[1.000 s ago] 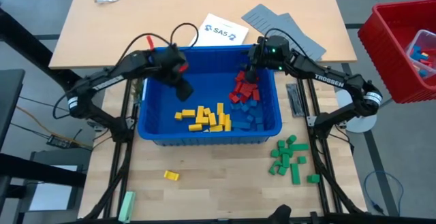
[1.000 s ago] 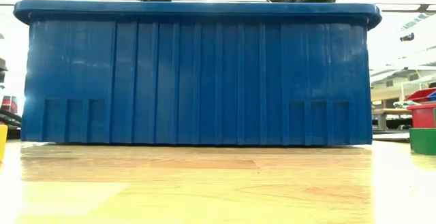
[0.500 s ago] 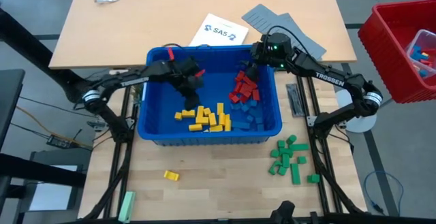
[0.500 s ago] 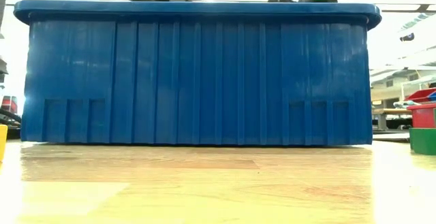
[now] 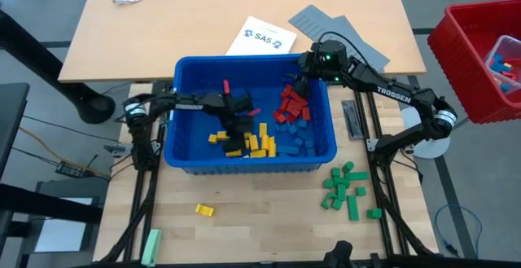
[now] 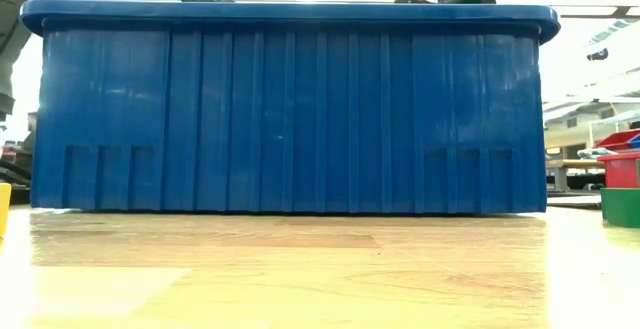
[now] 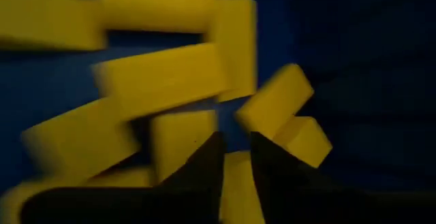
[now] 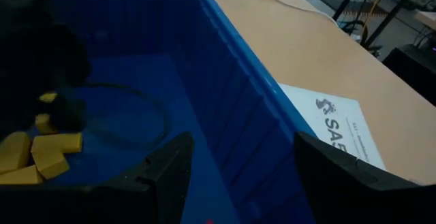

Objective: Sort blocks
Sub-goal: Remove the yellow block from the blue bin

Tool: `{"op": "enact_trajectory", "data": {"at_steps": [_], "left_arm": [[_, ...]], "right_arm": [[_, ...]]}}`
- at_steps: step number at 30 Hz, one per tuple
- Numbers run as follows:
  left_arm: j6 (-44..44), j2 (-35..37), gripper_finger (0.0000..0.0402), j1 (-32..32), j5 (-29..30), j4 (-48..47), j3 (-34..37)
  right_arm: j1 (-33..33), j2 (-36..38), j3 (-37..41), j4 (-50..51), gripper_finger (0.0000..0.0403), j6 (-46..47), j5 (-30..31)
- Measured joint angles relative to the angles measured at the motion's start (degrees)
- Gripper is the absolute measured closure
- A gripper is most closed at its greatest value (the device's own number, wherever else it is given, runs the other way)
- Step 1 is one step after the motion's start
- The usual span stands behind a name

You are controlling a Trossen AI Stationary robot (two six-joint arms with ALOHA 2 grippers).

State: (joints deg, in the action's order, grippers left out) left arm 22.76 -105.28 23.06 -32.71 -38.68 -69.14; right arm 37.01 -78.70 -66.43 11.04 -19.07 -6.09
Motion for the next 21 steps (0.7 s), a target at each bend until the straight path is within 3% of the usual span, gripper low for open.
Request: {"op": "enact_trajectory", "data": {"at_steps": [5, 7, 10, 15, 21], "left_arm": [[4.77, -1.87, 0.0378, -3.75, -1.7, 0.42, -0.01], [7.01, -2.81, 0.0392, -5.33, 0.83, 0.81, 0.05], [7.33, -4.63, 0.0396, -6.84, 5.77, 2.07, -0.08], [7.19, -6.57, 0.0387, -7.02, 6.88, 2.58, -0.27], [4.02, -6.0, 0.0391, -6.37, 19.34, 3.57, -0.8]], "right_arm": [[0.0, 0.0, 0.0, 0.94, 0.0165, -0.02, 0.0], [0.0, 0.0, 0.0, 1.27, 0.0165, -0.03, 0.0], [0.0, 0.0, 0.0, 1.79, 0.0165, -0.04, -0.02], [0.0, 0.0, 0.0, 3.06, 0.0165, -0.07, 0.0], [0.0, 0.0, 0.0, 3.81, 0.0165, -0.09, 0.0]]}}
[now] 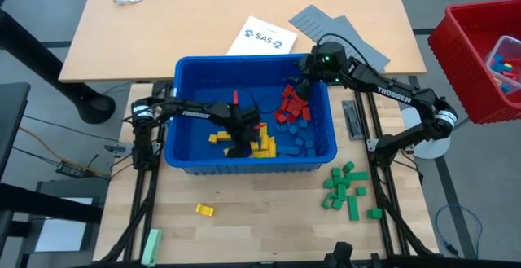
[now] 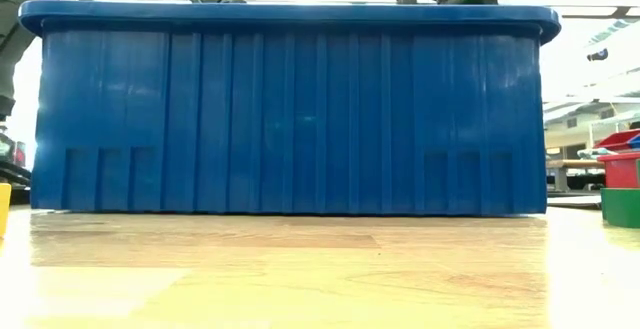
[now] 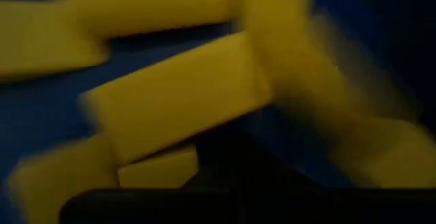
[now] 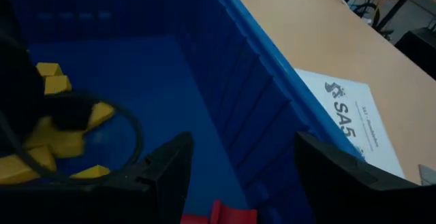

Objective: Sort blocks
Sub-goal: Remove the yellow block from the blue bin

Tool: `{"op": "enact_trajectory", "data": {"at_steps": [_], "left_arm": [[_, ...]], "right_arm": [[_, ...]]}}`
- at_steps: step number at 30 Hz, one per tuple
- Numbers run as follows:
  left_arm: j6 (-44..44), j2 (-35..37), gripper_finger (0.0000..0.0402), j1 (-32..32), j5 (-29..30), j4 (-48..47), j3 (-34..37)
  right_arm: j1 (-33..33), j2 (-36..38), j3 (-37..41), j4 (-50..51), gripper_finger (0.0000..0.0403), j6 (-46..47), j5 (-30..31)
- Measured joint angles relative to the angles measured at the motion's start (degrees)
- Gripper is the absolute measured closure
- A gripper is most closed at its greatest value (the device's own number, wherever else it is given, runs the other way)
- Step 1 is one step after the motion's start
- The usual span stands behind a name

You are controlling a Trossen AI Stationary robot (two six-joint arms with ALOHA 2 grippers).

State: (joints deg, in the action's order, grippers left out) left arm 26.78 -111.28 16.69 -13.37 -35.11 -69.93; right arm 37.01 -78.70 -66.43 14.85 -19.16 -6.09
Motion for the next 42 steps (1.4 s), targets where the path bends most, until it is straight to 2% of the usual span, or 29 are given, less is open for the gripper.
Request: {"op": "enact_trajectory", "data": {"at_steps": [8, 11, 13, 14, 20, 22, 26, 35, 40, 42], "left_arm": [[-6.2, 0.56, 0.0391, 1.42, 20.8, -1.27, -3.4], [-6.42, 0.67, 0.0392, 1.51, 26.06, -1.83, -6.23], [-6.14, 1.28, 0.0392, 1.43, 24.1, -4.13, -8.72], [-6.01, 1.83, 0.0392, 1.42, 21.06, -5.18, -9.85], [-6.08, 7.5, 0.0398, 1.77, -5.66, -12.17, -10.49], [-6.31, 7.8, 0.0399, 1.71, -9.42, -16.76, -9.83], [-5.57, 7.73, 0.0399, 1.7, -10.7, -19.0, -5.78], [5.65, 7.61, 0.0399, 1.23, -12.99, -12.04, 7.08], [7.59, 7.99, 0.0395, 0.36, -6.9, -2.51, 11.95], [7.66, 8.04, 0.0394, 0.32, -6.67, 0.54, 12.69]], "right_arm": [[0.0, 0.0, 0.33, 0.01, 0.0165, -0.01, 0.0], [0.0, 0.0, 0.33, -0.02, 0.0165, -0.02, 0.0], [0.0, 0.0, 0.33, 0.0, 0.0165, -0.05, 0.0], [0.0, 0.0, 0.33, 0.0, 0.0165, -0.07, 0.0], [0.0, 0.0, 0.33, 1.15, 0.0165, -0.67, -0.02], [0.0, -0.02, 0.33, 1.37, 0.0165, -1.31, -0.02], [0.0, 0.0, 0.33, 1.36, 0.0165, -1.55, -0.29], [0.0, -0.02, 0.33, 1.71, 0.0165, -1.57, -1.55], [0.0, -0.02, 0.33, 1.65, 0.0165, -1.5, -1.55], [0.0, -0.02, 0.33, 1.64, 0.0165, -1.49, -1.53]]}}
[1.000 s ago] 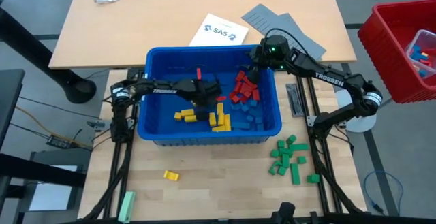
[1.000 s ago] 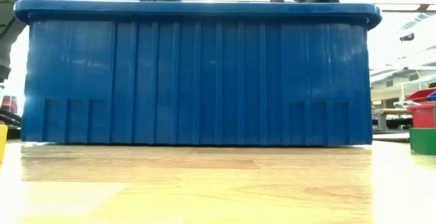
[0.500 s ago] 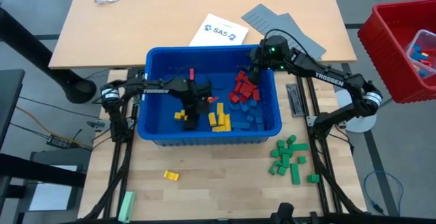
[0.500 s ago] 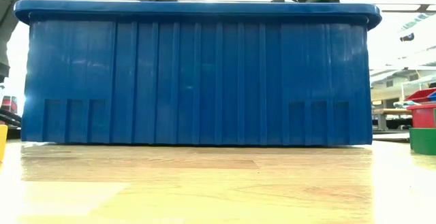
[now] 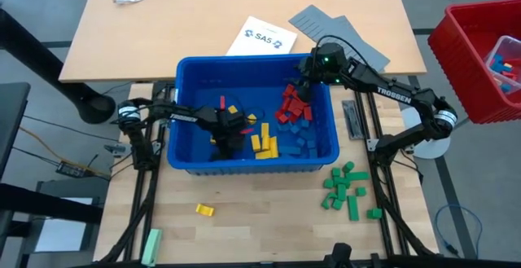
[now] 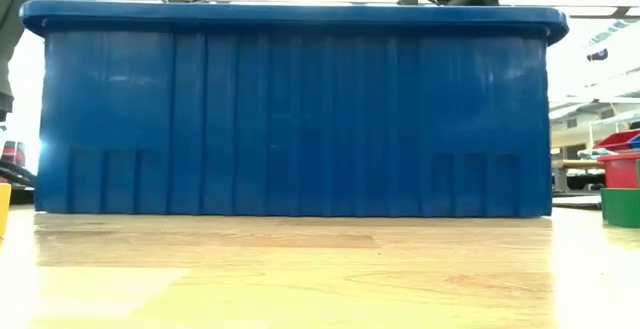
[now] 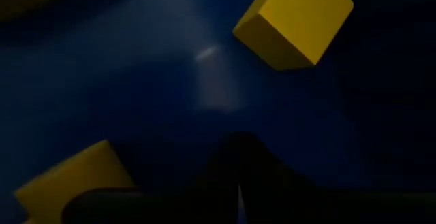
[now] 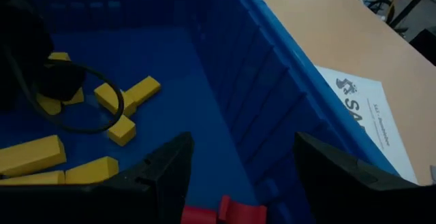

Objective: Sort blocks
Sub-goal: Remove the yellow block from the blue bin

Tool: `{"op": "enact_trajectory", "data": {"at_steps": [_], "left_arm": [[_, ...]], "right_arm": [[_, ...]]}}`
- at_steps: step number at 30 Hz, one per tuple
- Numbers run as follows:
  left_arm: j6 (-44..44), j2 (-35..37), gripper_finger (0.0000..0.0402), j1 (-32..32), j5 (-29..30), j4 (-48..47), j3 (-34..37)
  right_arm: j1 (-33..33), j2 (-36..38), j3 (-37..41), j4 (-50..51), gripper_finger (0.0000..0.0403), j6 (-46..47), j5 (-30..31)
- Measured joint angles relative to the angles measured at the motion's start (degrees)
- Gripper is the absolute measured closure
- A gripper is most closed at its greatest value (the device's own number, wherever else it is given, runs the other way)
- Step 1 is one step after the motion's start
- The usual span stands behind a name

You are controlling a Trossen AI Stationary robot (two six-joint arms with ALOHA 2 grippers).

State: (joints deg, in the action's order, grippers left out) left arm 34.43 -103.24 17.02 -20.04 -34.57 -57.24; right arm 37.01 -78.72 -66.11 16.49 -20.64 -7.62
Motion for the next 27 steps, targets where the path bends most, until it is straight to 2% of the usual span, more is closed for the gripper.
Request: {"op": "enact_trajectory", "data": {"at_steps": [5, 12, 17, 22, 25, 27], "left_arm": [[-1.24, -0.07, 0.0393, -0.22, 2.13, 7.26, 1.14], [-6.44, -0.3, 0.0393, -0.1, 10.77, 10.09, -0.87], [-10.05, -0.62, 0.0392, 0.68, 22.21, 13.85, -2.92], [-13.12, -0.63, 0.0392, 1.23, 31.47, 13.36, -4.84], [-13.66, 0.57, 0.0392, 1.91, 30.92, 11.12, -6.46], [-13.82, 2.47, 0.0392, 1.98, 26.99, 10.86, -7.81]], "right_arm": [[0.0, 0.0, 0.01, -0.09, 0.0165, 0.48, 0.02], [0.0, 0.0, 0.02, 0.0, 0.0165, 1.14, 0.02], [0.0, 0.0, 0.02, 0.0, 0.0165, 1.11, 0.02], [0.0, 0.0, 0.02, 0.16, 0.0165, 1.09, 0.02], [0.0, 0.0, 0.02, 0.24, 0.0165, 1.08, 0.02], [0.0, 0.0, 0.02, 0.29, 0.0165, 1.07, 0.02]]}}
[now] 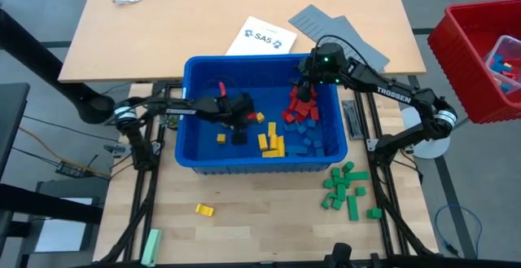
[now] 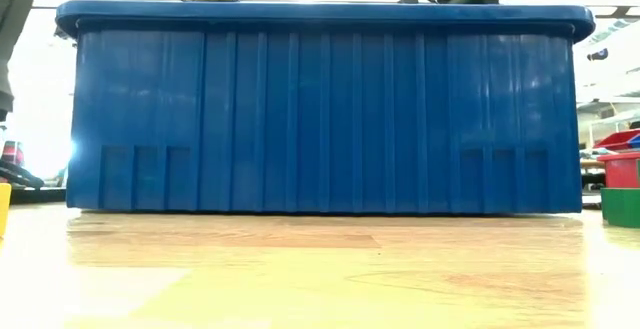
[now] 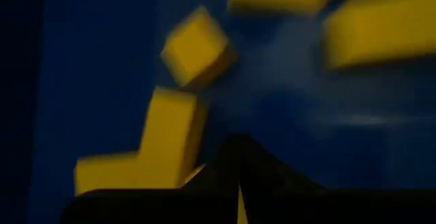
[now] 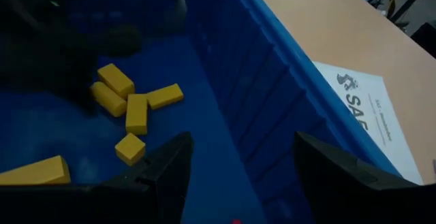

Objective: Sort blocks
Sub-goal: Remove the yellow block from the blue bin

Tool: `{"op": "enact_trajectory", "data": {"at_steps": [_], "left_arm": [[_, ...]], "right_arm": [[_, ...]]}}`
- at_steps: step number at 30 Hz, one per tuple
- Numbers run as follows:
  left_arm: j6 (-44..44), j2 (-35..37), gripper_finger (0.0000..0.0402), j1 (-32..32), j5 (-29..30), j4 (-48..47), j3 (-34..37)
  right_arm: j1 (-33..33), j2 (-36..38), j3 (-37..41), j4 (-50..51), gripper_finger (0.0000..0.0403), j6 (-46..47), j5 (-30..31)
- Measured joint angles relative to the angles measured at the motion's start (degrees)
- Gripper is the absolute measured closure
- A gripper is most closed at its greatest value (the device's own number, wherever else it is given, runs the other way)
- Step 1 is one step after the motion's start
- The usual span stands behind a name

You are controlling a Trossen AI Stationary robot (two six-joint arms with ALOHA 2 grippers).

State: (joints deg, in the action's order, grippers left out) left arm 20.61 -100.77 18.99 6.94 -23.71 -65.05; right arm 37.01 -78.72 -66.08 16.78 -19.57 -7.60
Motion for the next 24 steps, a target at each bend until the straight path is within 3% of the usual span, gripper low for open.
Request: {"op": "enact_trajectory", "data": {"at_steps": [8, 11, 18, 24], "left_arm": [[-7.43, 7.12, 0.0398, 1.05, -24.29, -7.13, -2.12], [-7.23, 6.66, 0.0398, 1.09, -25.85, -12.45, -1.95], [-4.07, 6.54, 0.0398, 5.33, -29.31, -12.74, -1.27], [1.87, 6.54, 0.0399, 8.32, -37.64, -16.14, 2.18]], "right_arm": [[0.01, 0.0, 0.02, 0.0, 0.0165, -1.59, -0.01], [0.52, 0.0, 0.02, -0.03, 0.0165, -3.59, -0.32], [3.79, 0.0, 0.02, -0.03, 0.0165, -4.47, -1.52], [6.55, 0.0, 0.02, -1.09, 0.0165, -1.61, -2.37]]}}
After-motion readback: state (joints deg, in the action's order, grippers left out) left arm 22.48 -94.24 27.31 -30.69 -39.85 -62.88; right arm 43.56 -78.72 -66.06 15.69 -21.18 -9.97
